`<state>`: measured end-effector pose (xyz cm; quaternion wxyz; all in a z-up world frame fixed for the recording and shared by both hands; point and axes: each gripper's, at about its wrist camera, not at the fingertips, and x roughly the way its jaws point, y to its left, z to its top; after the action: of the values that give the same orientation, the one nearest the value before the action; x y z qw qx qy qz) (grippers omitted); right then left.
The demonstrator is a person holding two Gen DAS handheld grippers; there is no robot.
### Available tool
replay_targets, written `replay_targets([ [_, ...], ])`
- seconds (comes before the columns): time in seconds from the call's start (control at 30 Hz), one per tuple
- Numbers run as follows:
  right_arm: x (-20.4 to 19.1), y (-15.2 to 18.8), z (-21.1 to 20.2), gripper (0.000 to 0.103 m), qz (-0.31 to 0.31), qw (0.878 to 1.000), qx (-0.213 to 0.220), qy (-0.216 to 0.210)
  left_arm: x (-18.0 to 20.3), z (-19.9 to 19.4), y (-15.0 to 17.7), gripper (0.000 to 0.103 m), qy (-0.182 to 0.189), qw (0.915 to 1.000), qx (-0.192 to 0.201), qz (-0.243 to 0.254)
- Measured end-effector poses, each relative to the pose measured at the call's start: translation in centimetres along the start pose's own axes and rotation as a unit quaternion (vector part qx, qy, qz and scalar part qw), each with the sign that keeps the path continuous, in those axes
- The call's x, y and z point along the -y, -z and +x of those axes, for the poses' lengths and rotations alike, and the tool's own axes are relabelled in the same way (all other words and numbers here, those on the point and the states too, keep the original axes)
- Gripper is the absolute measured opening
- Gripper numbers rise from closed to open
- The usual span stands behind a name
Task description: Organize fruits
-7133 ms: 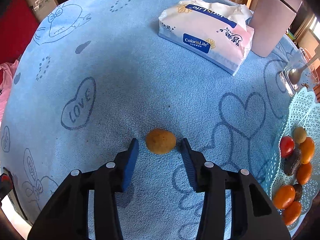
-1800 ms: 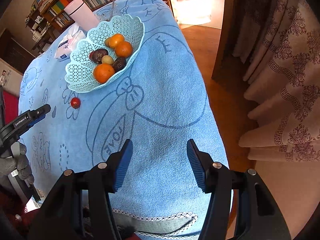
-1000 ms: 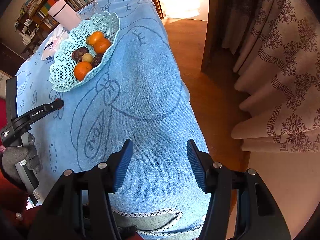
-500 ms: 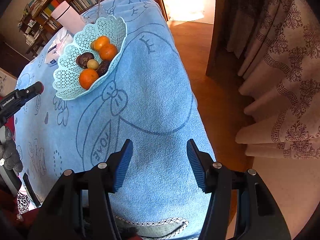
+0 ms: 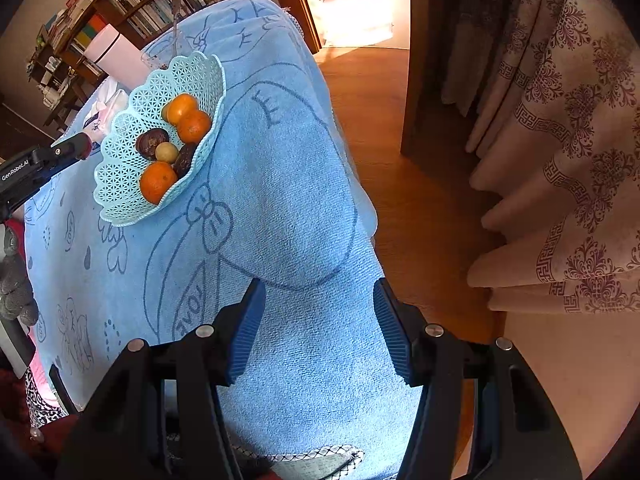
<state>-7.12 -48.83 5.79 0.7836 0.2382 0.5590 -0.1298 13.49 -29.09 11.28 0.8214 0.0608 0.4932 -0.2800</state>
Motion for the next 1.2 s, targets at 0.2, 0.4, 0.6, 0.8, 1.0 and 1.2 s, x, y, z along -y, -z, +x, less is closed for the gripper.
replay_targets([
  [0.2,-0.4,-0.4,0.4,0.058,-0.008,1.0,-0.003,-0.001,0.0,1.1,-0.1,0.027,-0.003,0.9999,-0.01,0.002],
  [0.4,-0.9,-0.9,0.8,0.058,-0.012,1.0,-0.004,-0.001,-0.6,1.6,-0.5,0.029,-0.014,0.9998,-0.012,-0.007],
  [0.6,-1.4,-1.1,0.9,0.058,-0.019,1.0,-0.003,0.0,-1.4,1.6,-0.7,0.044,-0.027,0.9994,-0.013,-0.015],
  [0.8,-2.0,-1.3,1.1,0.058,-0.026,1.0,-0.004,-0.001,-1.9,1.3,-0.6,0.044,-0.031,0.9993,-0.012,-0.019],
  [1.0,-2.7,-1.4,0.9,0.058,-0.034,0.999,0.001,-0.003,-2.3,0.3,-0.4,0.058,-0.043,0.9989,-0.004,-0.019],
  [1.2,-3.7,-2.2,0.1,0.083,-0.045,0.999,0.03,-0.007,-2.5,-0.8,0.2,0.078,-0.064,0.9978,0.004,-0.017],
])
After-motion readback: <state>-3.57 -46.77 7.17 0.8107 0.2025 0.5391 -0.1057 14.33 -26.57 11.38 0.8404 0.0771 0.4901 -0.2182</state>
